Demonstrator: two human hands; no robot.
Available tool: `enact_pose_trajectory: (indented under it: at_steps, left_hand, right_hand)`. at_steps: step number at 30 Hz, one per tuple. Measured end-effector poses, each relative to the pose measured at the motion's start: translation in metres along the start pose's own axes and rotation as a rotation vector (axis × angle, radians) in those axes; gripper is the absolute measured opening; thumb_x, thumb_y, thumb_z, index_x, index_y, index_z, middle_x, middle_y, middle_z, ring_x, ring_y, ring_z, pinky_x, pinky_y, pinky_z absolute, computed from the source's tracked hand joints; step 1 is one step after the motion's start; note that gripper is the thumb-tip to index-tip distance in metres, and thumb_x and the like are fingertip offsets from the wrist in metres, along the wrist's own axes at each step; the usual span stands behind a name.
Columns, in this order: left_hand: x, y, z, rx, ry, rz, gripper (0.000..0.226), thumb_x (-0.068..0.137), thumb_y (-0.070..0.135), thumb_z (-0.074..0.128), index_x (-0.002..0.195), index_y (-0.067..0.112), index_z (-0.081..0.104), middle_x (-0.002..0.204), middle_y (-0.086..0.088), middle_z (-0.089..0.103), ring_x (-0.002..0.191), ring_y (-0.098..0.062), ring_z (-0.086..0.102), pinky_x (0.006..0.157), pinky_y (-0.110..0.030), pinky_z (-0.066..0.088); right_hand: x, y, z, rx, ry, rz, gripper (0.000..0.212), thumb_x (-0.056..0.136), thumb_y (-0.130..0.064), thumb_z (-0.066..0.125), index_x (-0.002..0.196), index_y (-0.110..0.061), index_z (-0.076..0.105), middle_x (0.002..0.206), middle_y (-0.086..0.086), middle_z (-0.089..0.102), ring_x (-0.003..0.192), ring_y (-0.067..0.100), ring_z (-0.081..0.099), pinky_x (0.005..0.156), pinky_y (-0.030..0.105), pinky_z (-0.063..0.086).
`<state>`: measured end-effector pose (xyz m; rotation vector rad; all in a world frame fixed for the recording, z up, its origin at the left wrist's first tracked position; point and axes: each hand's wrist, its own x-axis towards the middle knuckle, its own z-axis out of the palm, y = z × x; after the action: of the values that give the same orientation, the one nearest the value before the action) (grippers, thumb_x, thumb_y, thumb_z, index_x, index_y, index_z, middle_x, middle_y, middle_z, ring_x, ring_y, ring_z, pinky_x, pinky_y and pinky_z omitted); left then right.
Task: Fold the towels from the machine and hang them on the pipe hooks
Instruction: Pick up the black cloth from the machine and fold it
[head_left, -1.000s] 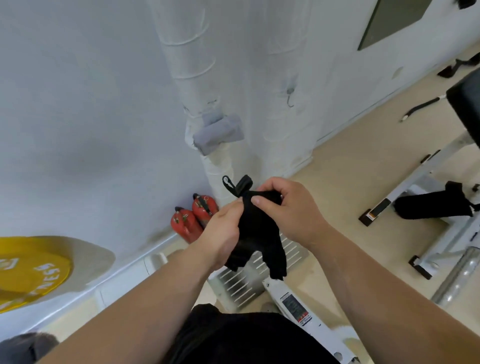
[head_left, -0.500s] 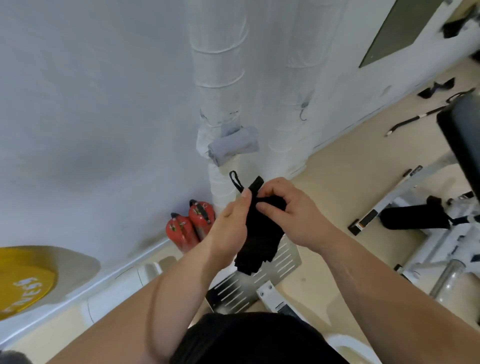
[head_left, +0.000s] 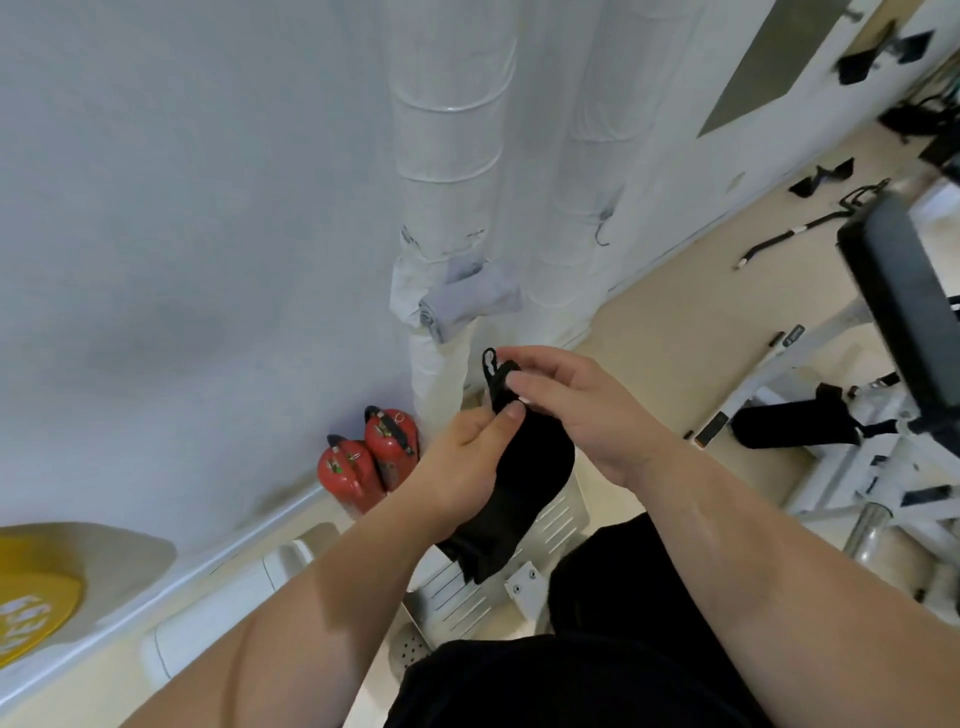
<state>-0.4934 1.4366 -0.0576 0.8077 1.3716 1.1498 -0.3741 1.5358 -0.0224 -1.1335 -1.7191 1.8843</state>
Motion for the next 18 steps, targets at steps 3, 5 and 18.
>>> enact_pose_trajectory:
  at_steps: [3, 5, 18]
  left_hand:
    - [0.009, 0.005, 0.001, 0.035, -0.038, 0.001, 0.047, 0.108, 0.034, 0.041, 0.112, -0.006, 0.065, 0.112, -0.035, 0.064, 0.108, -0.046, 0.063, 0.103, -0.059, 0.046]
    - [0.019, 0.008, 0.005, 0.045, -0.04, 0.0, 0.046, 0.107, 0.036, 0.043, 0.113, -0.003, 0.065, 0.113, -0.033, 0.065, 0.109, -0.044, 0.064, 0.104, -0.057, 0.047]
    - [0.169, 0.011, 0.112, -0.012, 0.401, 0.069, 0.018, 0.103, 0.012, 0.052, 0.107, 0.003, 0.066, 0.086, -0.022, 0.066, 0.08, -0.02, 0.061, 0.076, -0.032, 0.046]
  right_hand:
    - [0.011, -0.004, -0.005, 0.015, 0.022, -0.04, 0.025, 0.094, 0.001, 0.06, 0.111, -0.013, 0.073, 0.097, 0.012, 0.076, 0.091, 0.017, 0.071, 0.097, 0.036, 0.054]
    - [0.02, -0.006, -0.014, -0.001, 0.047, -0.05, 0.022, 0.092, 0.002, 0.061, 0.099, -0.014, 0.076, 0.087, 0.011, 0.074, 0.084, 0.019, 0.068, 0.09, 0.035, 0.055]
    - [0.127, 0.015, -0.179, -0.253, -0.116, -0.209, 0.011, 0.079, -0.006, 0.078, 0.073, 0.001, 0.071, 0.057, 0.001, 0.056, 0.05, 0.005, 0.046, 0.053, 0.017, 0.037]
